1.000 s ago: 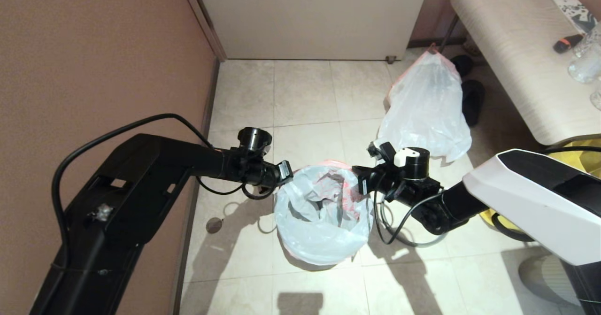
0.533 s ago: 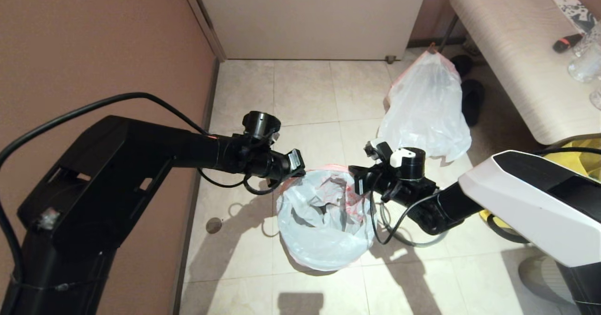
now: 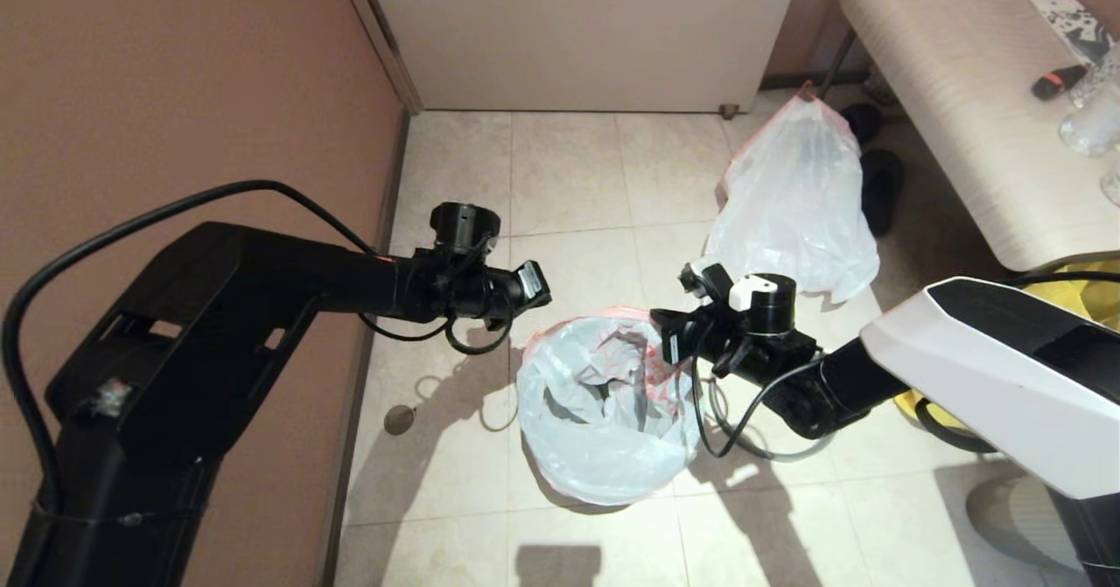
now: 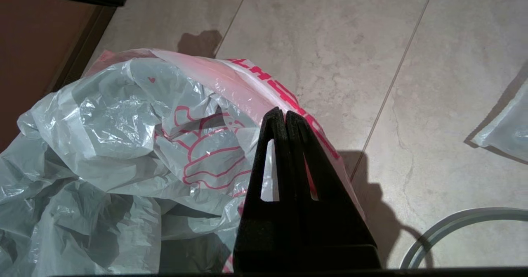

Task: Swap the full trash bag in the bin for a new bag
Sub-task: Put the new garbage bag on the trash can

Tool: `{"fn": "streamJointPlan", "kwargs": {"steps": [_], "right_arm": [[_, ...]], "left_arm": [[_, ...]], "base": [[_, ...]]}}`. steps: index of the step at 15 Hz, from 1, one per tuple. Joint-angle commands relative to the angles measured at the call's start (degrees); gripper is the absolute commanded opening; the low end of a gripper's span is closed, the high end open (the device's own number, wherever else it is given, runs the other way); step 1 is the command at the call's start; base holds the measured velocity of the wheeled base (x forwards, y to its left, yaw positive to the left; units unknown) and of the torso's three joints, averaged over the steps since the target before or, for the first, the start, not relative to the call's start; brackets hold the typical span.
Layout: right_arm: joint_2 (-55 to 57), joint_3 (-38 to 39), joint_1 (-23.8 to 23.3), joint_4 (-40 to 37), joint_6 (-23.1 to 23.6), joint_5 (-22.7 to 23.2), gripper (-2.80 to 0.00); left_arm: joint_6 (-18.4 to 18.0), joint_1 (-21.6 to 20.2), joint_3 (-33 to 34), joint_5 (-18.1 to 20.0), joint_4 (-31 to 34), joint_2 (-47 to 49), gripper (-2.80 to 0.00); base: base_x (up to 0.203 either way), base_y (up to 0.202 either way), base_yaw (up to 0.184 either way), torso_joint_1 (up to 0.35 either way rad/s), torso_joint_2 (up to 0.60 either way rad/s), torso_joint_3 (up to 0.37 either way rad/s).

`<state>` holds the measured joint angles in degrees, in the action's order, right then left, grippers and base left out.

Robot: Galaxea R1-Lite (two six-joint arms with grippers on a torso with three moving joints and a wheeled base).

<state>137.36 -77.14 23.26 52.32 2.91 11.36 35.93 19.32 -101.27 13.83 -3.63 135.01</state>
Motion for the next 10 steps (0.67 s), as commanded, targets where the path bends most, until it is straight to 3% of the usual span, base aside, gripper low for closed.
{"fn": "streamJointPlan", "kwargs": {"steps": [1, 3, 10], "right_arm": [[-0.96, 1.59, 1.30, 0.08, 1.38, 0.15, -2.80], [-0.52, 1.81, 1.52, -0.12, 2.62, 0.06, -2.80], [-0.92, 2.08, 1.86, 0.15, 3.33, -0.02, -2.80]], "left_arm": [[0.91, -0.58, -0.01, 0.06, -4.48, 3.86, -2.80], [2.32, -1.05, 0.16, -0.02, -10.81, 6.45, -2.80], [2.57, -1.95, -6.78, -0.38, -11.36, 14.36, -2.80]], "base": [[0.000, 0.000, 0.000, 0.000, 0.00, 0.000], [0.000, 0.000, 0.000, 0.000, 0.00, 0.000], [0.000, 0.000, 0.000, 0.000, 0.00, 0.000]]}}
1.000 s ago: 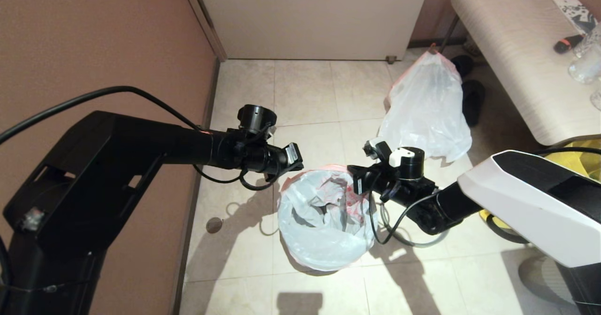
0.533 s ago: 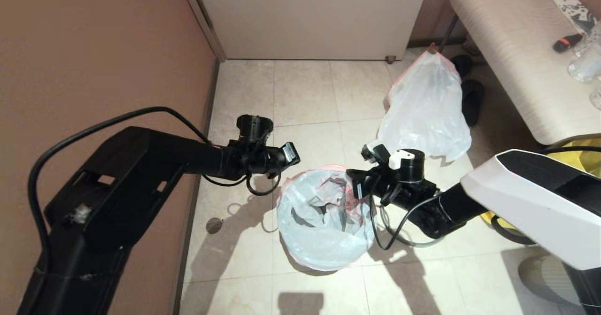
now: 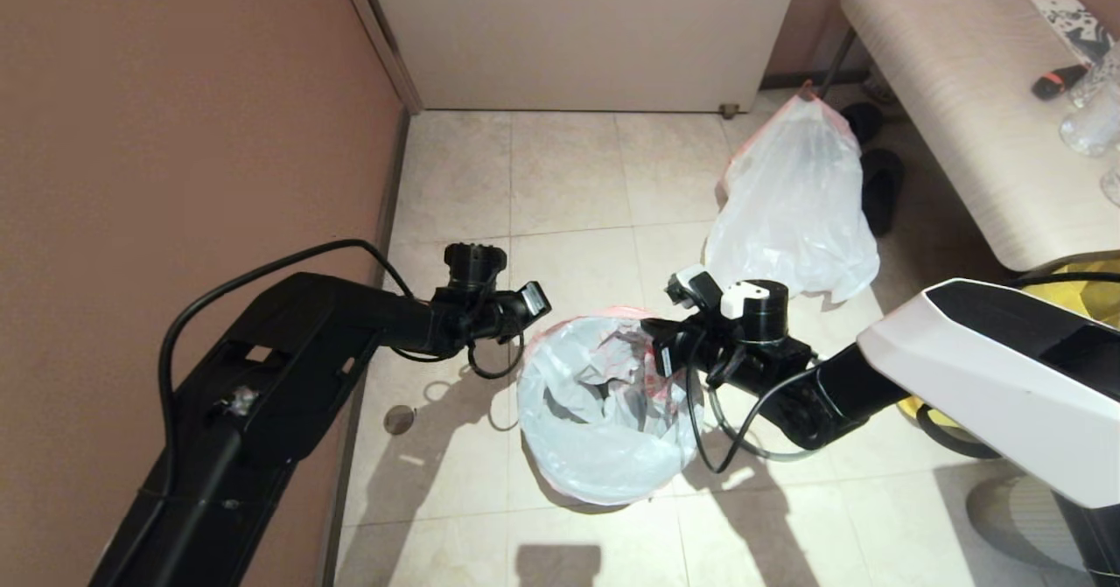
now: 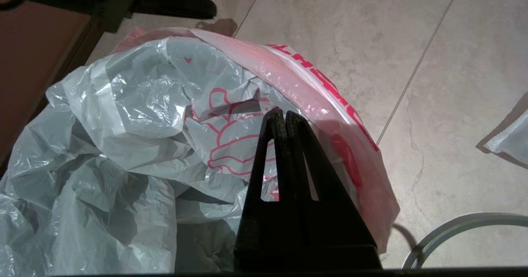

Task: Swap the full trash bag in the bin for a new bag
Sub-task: Put the new garbage bag on the trash can

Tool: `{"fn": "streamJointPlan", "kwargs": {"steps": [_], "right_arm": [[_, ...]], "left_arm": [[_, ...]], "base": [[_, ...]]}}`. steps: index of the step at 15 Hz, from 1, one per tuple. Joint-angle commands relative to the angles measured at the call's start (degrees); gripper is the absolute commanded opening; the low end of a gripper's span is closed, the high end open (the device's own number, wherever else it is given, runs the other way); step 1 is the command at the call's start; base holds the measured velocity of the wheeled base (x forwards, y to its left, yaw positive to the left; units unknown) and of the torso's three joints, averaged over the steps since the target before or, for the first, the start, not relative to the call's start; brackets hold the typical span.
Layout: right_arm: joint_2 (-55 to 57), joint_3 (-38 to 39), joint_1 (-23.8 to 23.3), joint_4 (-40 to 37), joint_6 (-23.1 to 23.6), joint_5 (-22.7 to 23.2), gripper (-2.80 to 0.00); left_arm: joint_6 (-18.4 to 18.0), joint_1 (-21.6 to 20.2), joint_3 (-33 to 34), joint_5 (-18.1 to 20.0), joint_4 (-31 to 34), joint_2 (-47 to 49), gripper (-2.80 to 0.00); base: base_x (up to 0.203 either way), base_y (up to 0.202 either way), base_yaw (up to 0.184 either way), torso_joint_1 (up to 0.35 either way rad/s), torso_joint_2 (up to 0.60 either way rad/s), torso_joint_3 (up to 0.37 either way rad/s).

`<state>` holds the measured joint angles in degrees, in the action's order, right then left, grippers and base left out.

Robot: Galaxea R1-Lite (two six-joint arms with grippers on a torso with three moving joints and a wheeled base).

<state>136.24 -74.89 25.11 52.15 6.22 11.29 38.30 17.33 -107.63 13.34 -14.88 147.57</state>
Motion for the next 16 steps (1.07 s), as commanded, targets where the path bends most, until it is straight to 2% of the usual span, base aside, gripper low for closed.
{"fn": "streamJointPlan", "kwargs": {"steps": [1, 8, 11, 16], "right_arm": [[0.34, -0.19, -0.06, 0.23, 0.02, 0.05, -2.80], [2.68, -2.25, -0.42, 0.08, 0.02, -0.18, -2.80], [4.02, -3.94, -0.50, 0.32, 0.02, -2.31, -2.80], [4.38, -4.94, -1.03, 0.50, -0.24, -2.59, -2.80]], "left_arm": [[0.28, 0.16, -0.74, 0.11, -0.06, 2.54, -2.80], [0.28, 0.25, -1.36, 0.11, -0.06, 2.89, -2.80], [0.28, 0.25, -1.29, 0.11, -0.06, 2.81, -2.80], [0.28, 0.25, -1.10, 0.11, 0.03, 2.63, -2.80]], "base": [[0.000, 0.000, 0.000, 0.000, 0.00, 0.000], [0.000, 0.000, 0.000, 0.000, 0.00, 0.000], [0.000, 0.000, 0.000, 0.000, 0.00, 0.000], [0.000, 0.000, 0.000, 0.000, 0.00, 0.000]]}}
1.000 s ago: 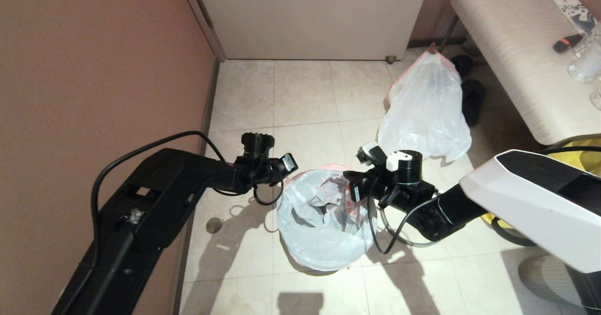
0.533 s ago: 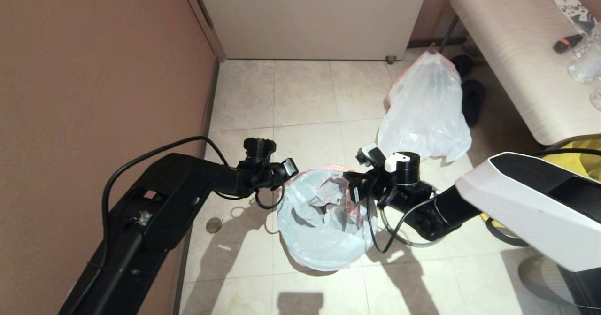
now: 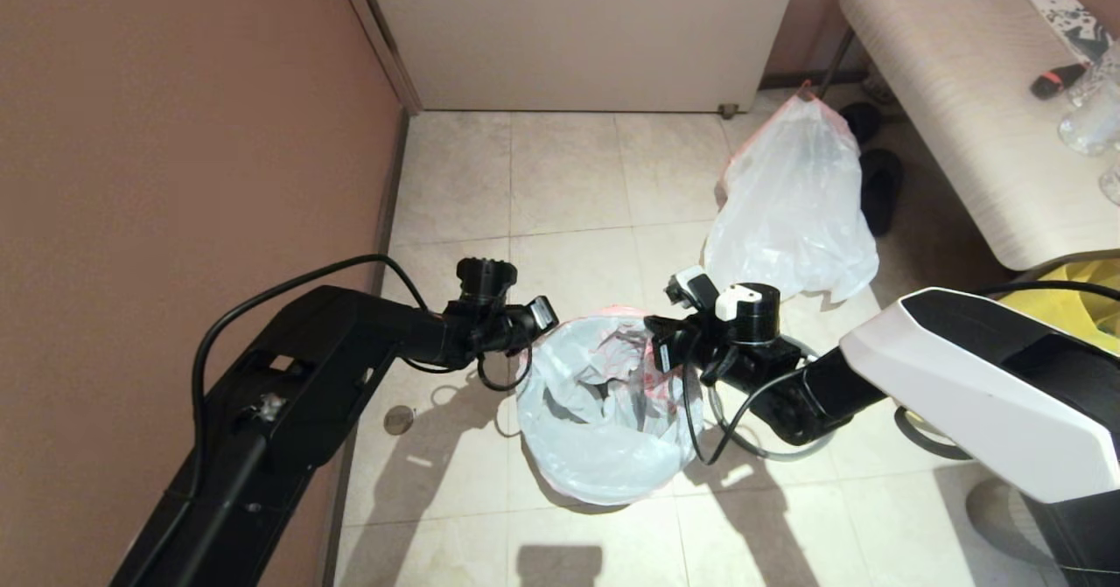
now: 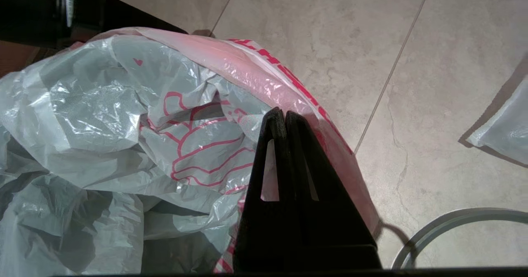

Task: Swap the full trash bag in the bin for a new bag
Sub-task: Put the new garbage bag on the trash can

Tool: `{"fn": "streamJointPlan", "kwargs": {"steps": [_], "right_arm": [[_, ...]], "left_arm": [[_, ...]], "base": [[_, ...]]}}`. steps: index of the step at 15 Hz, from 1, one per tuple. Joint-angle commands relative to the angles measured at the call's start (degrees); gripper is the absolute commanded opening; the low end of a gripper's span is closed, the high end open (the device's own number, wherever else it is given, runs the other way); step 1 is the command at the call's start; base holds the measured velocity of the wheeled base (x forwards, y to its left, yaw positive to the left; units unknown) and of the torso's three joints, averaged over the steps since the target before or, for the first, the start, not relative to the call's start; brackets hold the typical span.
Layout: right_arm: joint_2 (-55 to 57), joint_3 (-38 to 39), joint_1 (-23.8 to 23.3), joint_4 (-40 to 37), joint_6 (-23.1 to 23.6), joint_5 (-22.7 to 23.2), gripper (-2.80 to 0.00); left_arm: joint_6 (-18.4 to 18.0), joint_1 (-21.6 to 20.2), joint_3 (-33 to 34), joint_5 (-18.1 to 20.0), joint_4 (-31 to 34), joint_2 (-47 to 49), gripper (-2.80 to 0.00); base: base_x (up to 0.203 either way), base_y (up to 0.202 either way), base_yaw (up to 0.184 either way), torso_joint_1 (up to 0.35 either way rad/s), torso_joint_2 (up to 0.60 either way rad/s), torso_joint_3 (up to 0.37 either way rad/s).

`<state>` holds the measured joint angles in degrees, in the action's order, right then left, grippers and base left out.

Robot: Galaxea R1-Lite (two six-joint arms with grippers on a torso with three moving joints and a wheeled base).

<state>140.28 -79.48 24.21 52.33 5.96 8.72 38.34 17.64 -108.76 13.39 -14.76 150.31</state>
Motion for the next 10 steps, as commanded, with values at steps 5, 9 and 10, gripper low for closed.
{"fn": "streamJointPlan", "kwargs": {"steps": [5, 9, 10], "right_arm": [[1.90, -2.57, -0.54, 0.30, -0.20, -0.79, -2.80], [3.01, -5.02, -0.57, 0.31, -3.32, -2.77, -2.80], [3.46, -5.64, -0.57, 0.31, -3.37, -2.90, -2.80]], "left_arm": [[0.24, -0.06, 0.04, 0.06, -0.09, -0.19, -2.80], [0.24, 0.03, 0.04, 0.06, -0.09, -0.28, -2.80], [0.24, 0.03, 0.13, 0.06, -0.09, -0.28, -2.80]], "base": [[0.000, 0.000, 0.000, 0.000, 0.00, 0.000], [0.000, 0.000, 0.000, 0.000, 0.00, 0.000], [0.000, 0.000, 0.000, 0.000, 0.00, 0.000]]}}
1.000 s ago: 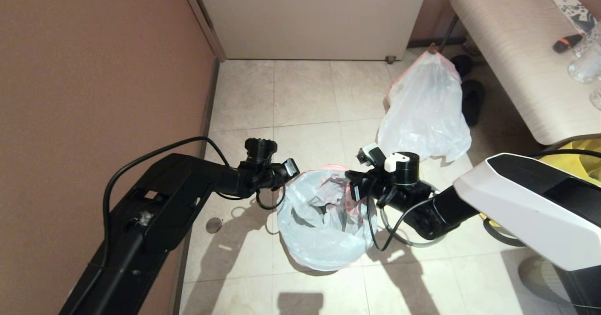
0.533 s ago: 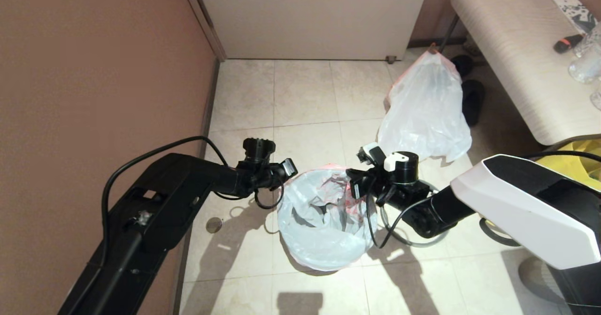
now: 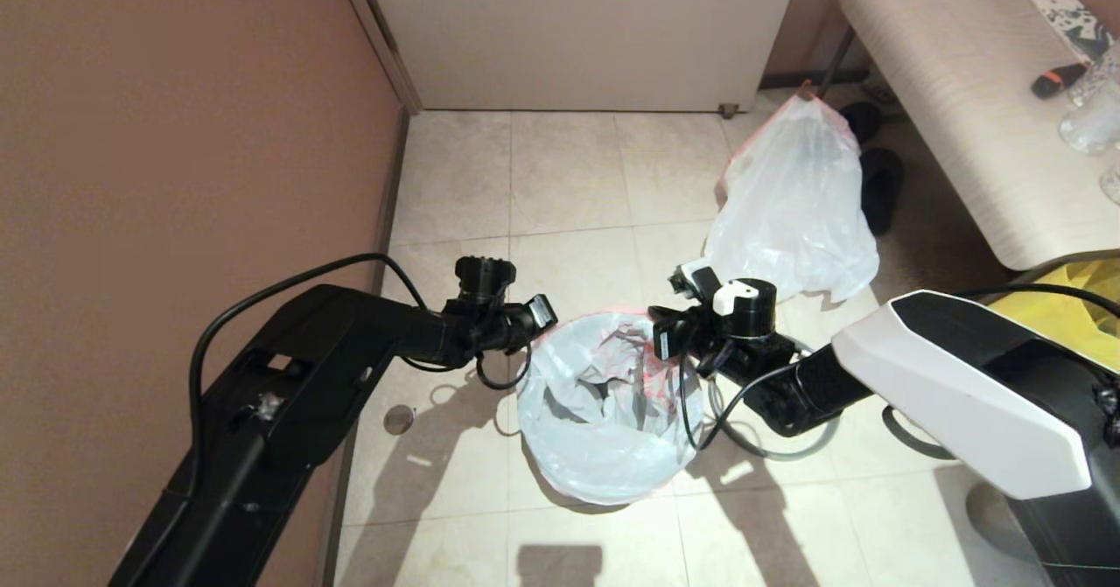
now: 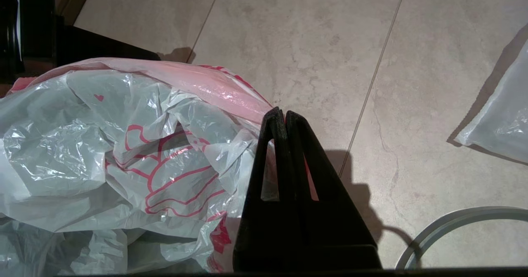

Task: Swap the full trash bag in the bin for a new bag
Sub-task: Put the new garbage bag on the trash can

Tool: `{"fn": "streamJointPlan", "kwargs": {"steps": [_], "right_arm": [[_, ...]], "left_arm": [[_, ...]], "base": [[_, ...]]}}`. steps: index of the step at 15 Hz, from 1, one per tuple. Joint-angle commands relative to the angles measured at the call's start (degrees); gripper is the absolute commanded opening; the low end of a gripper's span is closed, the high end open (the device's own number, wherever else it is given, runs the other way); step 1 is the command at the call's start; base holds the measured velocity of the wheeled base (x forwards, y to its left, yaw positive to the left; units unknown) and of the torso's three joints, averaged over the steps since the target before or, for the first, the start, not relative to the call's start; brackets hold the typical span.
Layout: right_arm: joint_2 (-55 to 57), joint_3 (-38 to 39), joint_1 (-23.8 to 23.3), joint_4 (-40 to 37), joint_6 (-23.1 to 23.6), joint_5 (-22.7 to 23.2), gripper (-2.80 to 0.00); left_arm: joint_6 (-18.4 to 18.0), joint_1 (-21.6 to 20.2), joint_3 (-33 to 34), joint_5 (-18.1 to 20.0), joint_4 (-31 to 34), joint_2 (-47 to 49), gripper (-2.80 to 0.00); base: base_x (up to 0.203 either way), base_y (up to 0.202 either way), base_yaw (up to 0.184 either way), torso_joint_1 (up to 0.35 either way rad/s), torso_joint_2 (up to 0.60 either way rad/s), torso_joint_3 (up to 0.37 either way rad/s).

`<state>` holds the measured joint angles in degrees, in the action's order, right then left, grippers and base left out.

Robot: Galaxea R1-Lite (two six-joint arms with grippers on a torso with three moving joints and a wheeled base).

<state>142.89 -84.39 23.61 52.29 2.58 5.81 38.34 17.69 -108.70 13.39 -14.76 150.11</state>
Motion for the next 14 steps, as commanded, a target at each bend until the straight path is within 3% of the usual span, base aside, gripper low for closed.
{"fn": "streamJointPlan", "kwargs": {"steps": [1, 8, 14], "right_arm": [[1.66, -1.26, 0.03, 0.36, -0.03, -0.04, -2.80], [3.53, -4.81, 0.12, -3.05, -5.74, -0.77, -2.80], [1.25, -9.64, -0.78, -8.20, -10.54, -4.72, -2.80]], "left_arm": [[0.24, -0.02, 0.07, 0.06, -0.08, -0.09, -2.80], [1.40, -0.29, -0.19, 0.06, -0.01, -1.06, -2.80], [1.41, -0.73, -0.37, -0.03, -0.35, -0.61, -2.80]], "base": [[0.000, 0.000, 0.000, 0.000, 0.00, 0.000], [0.000, 0.000, 0.000, 0.000, 0.00, 0.000], [0.000, 0.000, 0.000, 0.000, 0.00, 0.000]]}}
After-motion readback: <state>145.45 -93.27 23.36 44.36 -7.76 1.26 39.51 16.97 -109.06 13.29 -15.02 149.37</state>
